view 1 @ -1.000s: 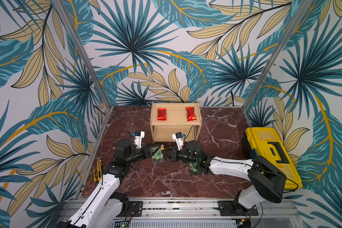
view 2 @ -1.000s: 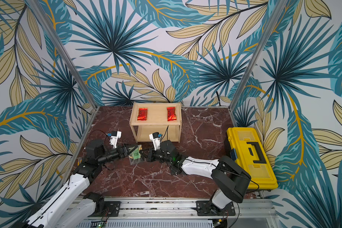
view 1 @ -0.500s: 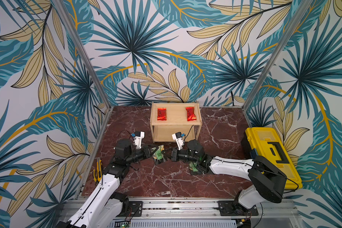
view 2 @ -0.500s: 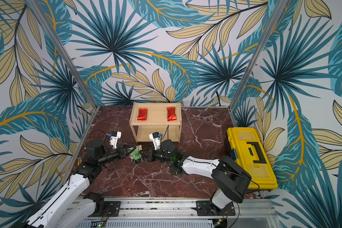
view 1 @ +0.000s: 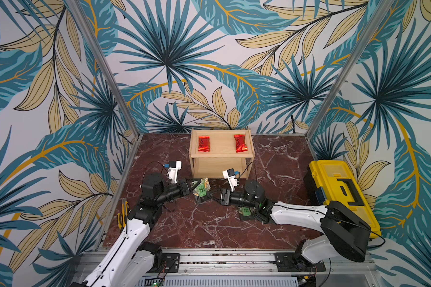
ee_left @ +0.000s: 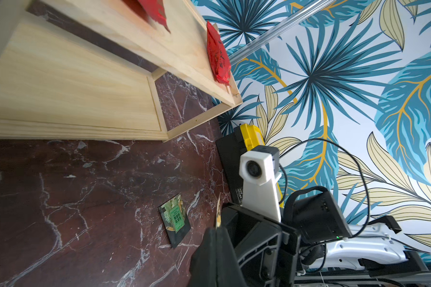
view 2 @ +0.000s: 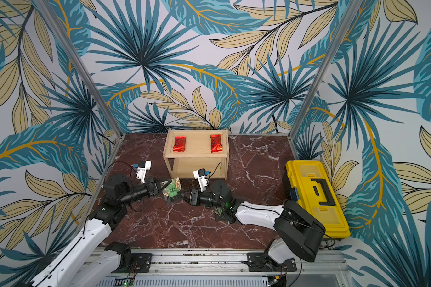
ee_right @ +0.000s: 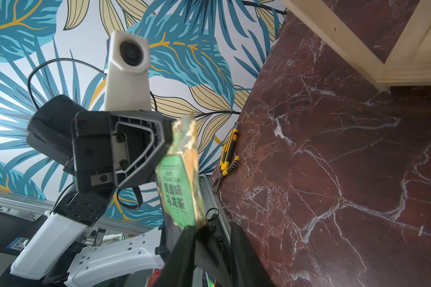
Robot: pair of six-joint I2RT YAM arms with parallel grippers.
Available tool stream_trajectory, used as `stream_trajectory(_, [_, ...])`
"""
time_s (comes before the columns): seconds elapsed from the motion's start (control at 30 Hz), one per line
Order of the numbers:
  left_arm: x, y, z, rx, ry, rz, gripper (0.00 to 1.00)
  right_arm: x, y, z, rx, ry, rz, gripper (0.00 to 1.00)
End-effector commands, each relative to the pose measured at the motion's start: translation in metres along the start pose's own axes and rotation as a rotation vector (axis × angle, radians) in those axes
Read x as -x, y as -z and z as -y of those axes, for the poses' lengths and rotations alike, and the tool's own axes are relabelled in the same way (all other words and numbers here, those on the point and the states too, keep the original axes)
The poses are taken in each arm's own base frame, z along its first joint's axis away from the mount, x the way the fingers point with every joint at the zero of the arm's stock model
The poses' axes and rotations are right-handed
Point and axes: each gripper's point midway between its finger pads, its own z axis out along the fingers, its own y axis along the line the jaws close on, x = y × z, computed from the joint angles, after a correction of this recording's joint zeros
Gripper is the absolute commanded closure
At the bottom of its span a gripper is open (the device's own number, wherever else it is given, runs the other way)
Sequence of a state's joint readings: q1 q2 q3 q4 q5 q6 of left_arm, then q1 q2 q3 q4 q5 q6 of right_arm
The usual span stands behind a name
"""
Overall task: Place the tea bags on the shelf by color
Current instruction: Pick up the tea bag from the center of the board.
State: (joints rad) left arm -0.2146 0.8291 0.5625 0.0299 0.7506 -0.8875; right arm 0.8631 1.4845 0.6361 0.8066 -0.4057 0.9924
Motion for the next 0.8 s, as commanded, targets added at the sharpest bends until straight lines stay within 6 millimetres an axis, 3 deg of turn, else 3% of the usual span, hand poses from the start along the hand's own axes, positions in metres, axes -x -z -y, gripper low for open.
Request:
stream_trajectory(0.0, [0.015,0.005,0.020,-0.048,-0.048,0.035,1.00,0.004,0.006,-0.019,0.089,-0.016,0.024,0.76])
stream_trajectory(0.43, [0.010,0.005,0.006,-0.010,-0.047,0.028,1.00,0.007,0.009,-0.020,0.081,-0.006,0.044,0.99])
stream_trajectory(0.53, [0.010,0.004,0.005,-0.007,-0.048,0.027,1.00,0.007,0.008,-0.015,0.059,-0.009,0.046,1.00])
stream_trajectory(0.57, [0.010,0.004,0.005,-0.003,-0.051,0.028,0.91,0.008,0.008,-0.012,0.043,-0.008,0.048,1.00])
stream_trajectory(0.67, [0.013,0.005,0.004,0.016,-0.069,0.037,0.40,0.009,0.006,0.009,-0.065,-0.002,0.061,1.00])
stream_trajectory(0.77, [0.022,0.011,-0.002,0.108,-0.091,0.074,0.05,0.017,0.008,0.037,-0.189,0.036,0.130,1.00])
